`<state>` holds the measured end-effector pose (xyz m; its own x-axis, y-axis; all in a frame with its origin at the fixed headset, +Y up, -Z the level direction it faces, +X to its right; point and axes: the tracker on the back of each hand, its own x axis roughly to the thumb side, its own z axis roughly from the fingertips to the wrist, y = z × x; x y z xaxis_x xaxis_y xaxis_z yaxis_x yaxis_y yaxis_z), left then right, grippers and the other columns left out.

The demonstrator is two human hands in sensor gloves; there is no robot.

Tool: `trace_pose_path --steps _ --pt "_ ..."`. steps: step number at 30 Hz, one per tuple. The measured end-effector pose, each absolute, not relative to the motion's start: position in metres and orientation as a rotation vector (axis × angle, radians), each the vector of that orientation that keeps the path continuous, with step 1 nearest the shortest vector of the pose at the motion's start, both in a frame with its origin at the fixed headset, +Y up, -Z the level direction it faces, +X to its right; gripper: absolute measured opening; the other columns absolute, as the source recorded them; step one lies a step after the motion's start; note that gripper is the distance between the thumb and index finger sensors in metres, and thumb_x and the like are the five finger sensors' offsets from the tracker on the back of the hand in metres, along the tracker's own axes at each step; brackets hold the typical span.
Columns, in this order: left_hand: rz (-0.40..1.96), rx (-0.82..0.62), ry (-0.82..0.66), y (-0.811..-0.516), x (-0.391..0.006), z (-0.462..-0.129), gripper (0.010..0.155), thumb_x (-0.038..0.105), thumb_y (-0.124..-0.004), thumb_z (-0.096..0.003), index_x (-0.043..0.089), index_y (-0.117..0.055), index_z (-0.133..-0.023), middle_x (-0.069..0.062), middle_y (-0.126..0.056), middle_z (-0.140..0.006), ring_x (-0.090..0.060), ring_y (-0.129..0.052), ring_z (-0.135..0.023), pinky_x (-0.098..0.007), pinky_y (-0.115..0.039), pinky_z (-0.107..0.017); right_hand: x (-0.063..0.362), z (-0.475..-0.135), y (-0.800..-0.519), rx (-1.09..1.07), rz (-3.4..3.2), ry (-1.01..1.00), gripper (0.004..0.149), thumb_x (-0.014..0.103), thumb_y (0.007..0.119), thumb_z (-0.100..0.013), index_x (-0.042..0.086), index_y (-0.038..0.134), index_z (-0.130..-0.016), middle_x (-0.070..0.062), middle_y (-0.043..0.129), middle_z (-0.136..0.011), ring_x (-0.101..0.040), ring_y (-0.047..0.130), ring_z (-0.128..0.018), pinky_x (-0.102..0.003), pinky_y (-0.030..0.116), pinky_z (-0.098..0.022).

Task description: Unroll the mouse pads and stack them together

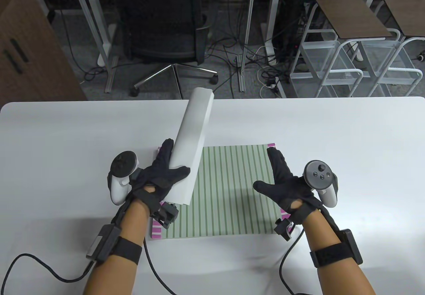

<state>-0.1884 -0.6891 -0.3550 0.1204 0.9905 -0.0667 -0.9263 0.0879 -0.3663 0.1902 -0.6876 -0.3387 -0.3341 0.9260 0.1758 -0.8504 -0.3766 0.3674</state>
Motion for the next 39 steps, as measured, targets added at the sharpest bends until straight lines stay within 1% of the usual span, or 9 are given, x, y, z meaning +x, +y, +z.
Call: trace_pose_path --steps 9,13,17,18,20,26,29,32,39 --pt "1.51 -0.552 -0.439 -0.703 -0.128 -0.343 0.093 0.043 -0.09 -0.0491 0.043 -0.019 -0.109 -0.01 -0.036 -0.115 -0.04 -0.084 -0.093 -0.052 -0.075 -0.062 0.151 -0.34 -0.701 0.357 1.67 0.464 0.09 0.049 0.086 -0.042 0.02 0.027 -0.103 -0.018 0.032 -0.104 -0.054 0.039 -0.098 -0.071 0.036 -0.064" --pt "1.493 -0.626 -0.528 -0.706 -0.107 -0.334 0.092 0.044 -0.087 -0.0509 0.042 -0.015 -0.109 -0.01 -0.029 -0.115 -0.042 -0.077 -0.098 -0.054 -0.07 -0.066 0.14 -0.337 -0.707 0.335 1.505 0.532 0.096 0.048 0.085 -0.043 0.014 0.016 -0.1 -0.019 0.034 -0.101 -0.052 0.054 -0.094 -0.068 0.047 -0.064" --pt "1.426 -0.699 -0.541 -0.711 -0.098 -0.328 0.089 0.054 -0.082 -0.0526 0.038 -0.016 -0.111 -0.012 -0.029 -0.116 -0.042 -0.067 -0.106 -0.06 -0.065 -0.068 0.138 -0.334 -0.709 0.304 1.403 0.562 0.104 0.051 0.085 -0.044 0.01 0.006 -0.098 -0.02 0.032 -0.099 -0.047 0.066 -0.09 -0.065 0.057 -0.062" --pt "1.397 -0.711 -0.534 -0.712 -0.097 -0.327 0.089 0.056 -0.08 -0.0533 0.036 -0.015 -0.111 -0.011 -0.029 -0.116 -0.04 -0.066 -0.107 -0.06 -0.064 -0.068 0.139 -0.333 -0.71 0.275 1.4 0.555 0.104 0.049 0.087 -0.043 0.012 0.006 -0.097 -0.02 0.031 -0.098 -0.051 0.067 -0.086 -0.065 0.059 -0.06" --pt "1.35 -0.718 -0.489 -0.715 -0.099 -0.326 0.091 0.061 -0.079 -0.0516 0.032 -0.017 -0.111 -0.011 -0.031 -0.117 -0.043 -0.064 -0.107 -0.06 -0.064 -0.068 0.144 -0.333 -0.711 0.178 1.508 0.487 0.101 0.045 0.09 -0.04 0.012 0.014 -0.099 -0.019 0.04 -0.096 -0.047 0.078 -0.079 -0.061 0.069 -0.055" --pt "1.573 -0.766 -0.389 -0.722 -0.12 -0.336 0.1 0.069 -0.079 -0.0499 0.021 -0.017 -0.112 -0.014 -0.032 -0.115 -0.042 -0.069 -0.104 -0.058 -0.066 -0.067 0.149 -0.335 -0.713 0.206 1.476 0.502 0.098 0.038 0.092 -0.04 0.016 0.018 -0.1 -0.017 0.044 -0.096 -0.046 0.079 -0.078 -0.058 0.072 -0.053" --pt "1.595 -0.738 -0.281 -0.728 -0.137 -0.341 0.081 0.053 -0.072 -0.0578 0.024 -0.021 -0.113 -0.015 -0.046 -0.112 -0.037 -0.082 -0.095 -0.052 -0.072 -0.064 0.147 -0.335 -0.712 0.244 1.477 0.519 0.097 0.038 0.092 -0.039 0.017 0.019 -0.1 -0.016 0.045 -0.096 -0.046 0.079 -0.078 -0.058 0.072 -0.054" --pt "1.633 -0.719 -0.196 -0.733 -0.147 -0.343 0.063 0.032 -0.067 -0.0582 0.021 -0.036 -0.112 -0.014 -0.065 -0.103 -0.036 -0.091 -0.086 -0.05 -0.077 -0.059 0.147 -0.336 -0.717 0.246 1.475 0.546 0.097 0.038 0.093 -0.039 0.017 0.021 -0.101 -0.015 0.047 -0.096 -0.045 0.08 -0.078 -0.057 0.073 -0.054" --pt "1.587 -0.625 -0.187 -0.725 -0.151 -0.346 0.058 0.026 -0.069 -0.055 0.021 -0.05 -0.11 -0.012 -0.078 -0.094 -0.03 -0.101 -0.074 -0.045 -0.083 -0.053 0.156 -0.341 -0.733 0.217 1.33 0.62 0.093 0.035 0.091 -0.041 0.019 0.022 -0.101 -0.016 0.047 -0.097 -0.046 0.078 -0.081 -0.059 0.07 -0.055"
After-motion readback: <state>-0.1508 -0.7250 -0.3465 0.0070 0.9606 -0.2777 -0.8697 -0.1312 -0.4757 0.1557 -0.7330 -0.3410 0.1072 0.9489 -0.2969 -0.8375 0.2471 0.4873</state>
